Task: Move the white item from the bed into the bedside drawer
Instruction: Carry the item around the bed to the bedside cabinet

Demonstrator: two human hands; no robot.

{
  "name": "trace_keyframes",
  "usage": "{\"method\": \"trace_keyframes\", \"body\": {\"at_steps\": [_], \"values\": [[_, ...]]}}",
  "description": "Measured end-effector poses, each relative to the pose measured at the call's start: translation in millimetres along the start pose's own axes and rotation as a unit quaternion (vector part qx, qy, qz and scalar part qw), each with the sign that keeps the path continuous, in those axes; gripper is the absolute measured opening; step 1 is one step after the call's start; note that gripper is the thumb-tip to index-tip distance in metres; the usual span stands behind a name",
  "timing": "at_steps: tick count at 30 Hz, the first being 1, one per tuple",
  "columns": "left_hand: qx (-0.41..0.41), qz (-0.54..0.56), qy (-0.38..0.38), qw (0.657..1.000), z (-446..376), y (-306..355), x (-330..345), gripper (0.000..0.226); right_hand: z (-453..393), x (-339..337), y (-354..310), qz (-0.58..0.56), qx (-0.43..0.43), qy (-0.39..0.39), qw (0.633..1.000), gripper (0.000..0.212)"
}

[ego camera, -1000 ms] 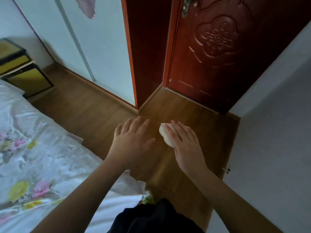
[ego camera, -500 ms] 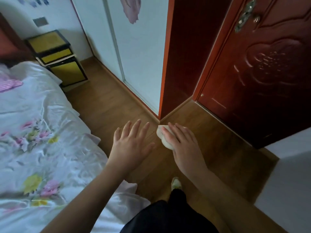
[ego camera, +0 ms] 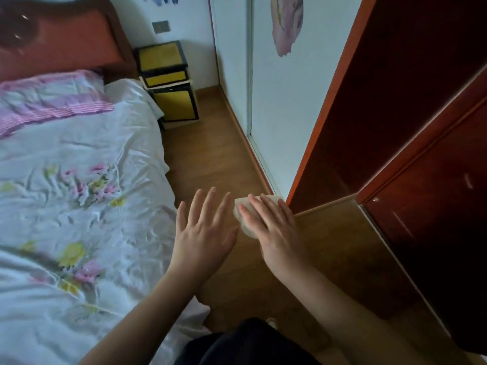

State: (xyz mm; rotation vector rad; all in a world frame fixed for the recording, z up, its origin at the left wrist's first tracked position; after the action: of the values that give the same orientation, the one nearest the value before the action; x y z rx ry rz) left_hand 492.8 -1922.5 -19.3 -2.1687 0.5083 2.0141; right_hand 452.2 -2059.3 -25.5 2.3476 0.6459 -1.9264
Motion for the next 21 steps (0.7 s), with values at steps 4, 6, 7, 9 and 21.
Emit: {"method": "trace_keyframes", "body": {"at_steps": [4, 6, 7, 9, 21], "values": [[-0.075, -0.001, -0.021, 0.997, -18, -35, -5, 0.068, -47, 10, -2, -0.023, -0.035, 0.019, 0.999, 0.060], [-0.110, 0.008, -0.026, 0.994, -28, -53, -8, 0.068, -74, 14, -7, -0.032, -0.057, 0.033, 0.997, 0.063], [-0.123, 0.012, -0.025, 0.992, -33, -63, -9, 0.067, -88, 17, -9, -0.035, -0.068, 0.036, 0.996, 0.066], [-0.146, 0.016, -0.019, 0.989, -45, -84, -10, 0.064, -116, 24, -13, -0.034, -0.089, 0.033, 0.995, 0.075], [-0.175, 0.044, -0.022, 0.983, -165, -207, -16, 0.068, -298, 80, -9, 0.026, -0.175, -0.038, 0.984, 0.075]]}}
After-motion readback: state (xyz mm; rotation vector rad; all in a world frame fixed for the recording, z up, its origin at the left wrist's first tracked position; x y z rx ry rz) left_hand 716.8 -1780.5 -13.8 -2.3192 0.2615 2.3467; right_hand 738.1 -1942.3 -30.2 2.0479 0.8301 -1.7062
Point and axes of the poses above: each hand's wrist, its own z-axis away from the middle knuckle, its own x-axis out of the palm, y = z × x, the point moved 7 cm from there along -z, towards the middle knuckle, and after that the axes turned 7 degrees about -x, right-handed, at the moved point
